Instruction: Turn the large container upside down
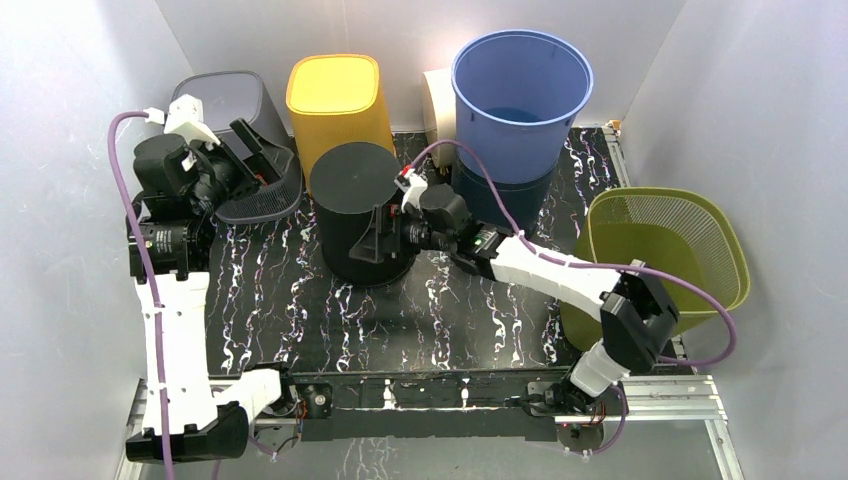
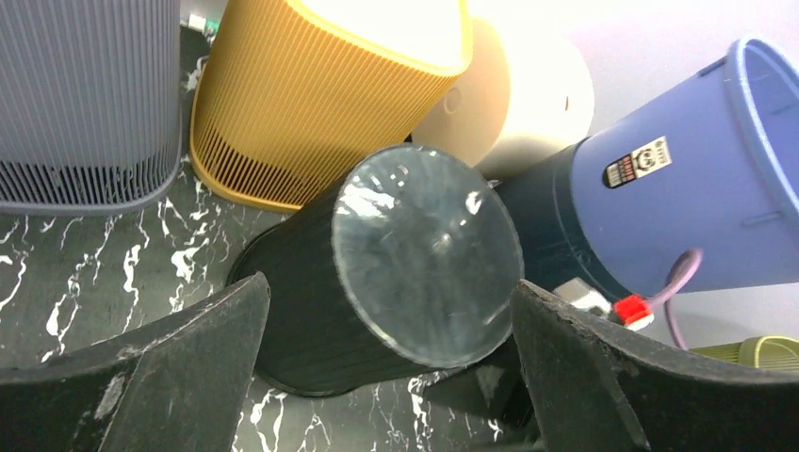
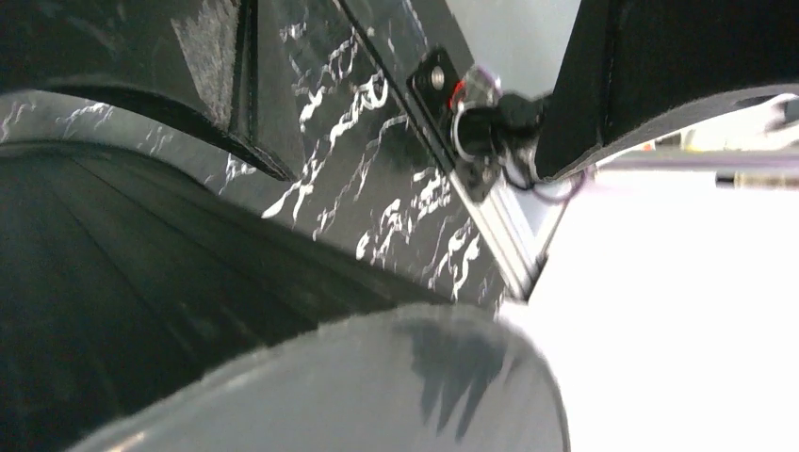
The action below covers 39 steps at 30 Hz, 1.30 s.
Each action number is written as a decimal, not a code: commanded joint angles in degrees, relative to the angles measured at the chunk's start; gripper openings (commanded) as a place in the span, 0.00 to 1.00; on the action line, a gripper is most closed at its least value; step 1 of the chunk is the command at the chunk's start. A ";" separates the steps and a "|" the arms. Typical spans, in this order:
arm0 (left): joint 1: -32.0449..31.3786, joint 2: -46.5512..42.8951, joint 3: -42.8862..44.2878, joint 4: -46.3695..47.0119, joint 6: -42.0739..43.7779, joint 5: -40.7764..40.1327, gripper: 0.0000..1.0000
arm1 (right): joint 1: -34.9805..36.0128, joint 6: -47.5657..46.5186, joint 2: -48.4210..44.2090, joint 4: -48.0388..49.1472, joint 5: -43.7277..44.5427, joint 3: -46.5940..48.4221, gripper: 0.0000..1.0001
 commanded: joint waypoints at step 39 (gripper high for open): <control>-48.30 29.91 7.95 9.45 7.41 -29.14 0.99 | -1.56 -28.77 -4.88 -50.93 72.73 64.86 0.98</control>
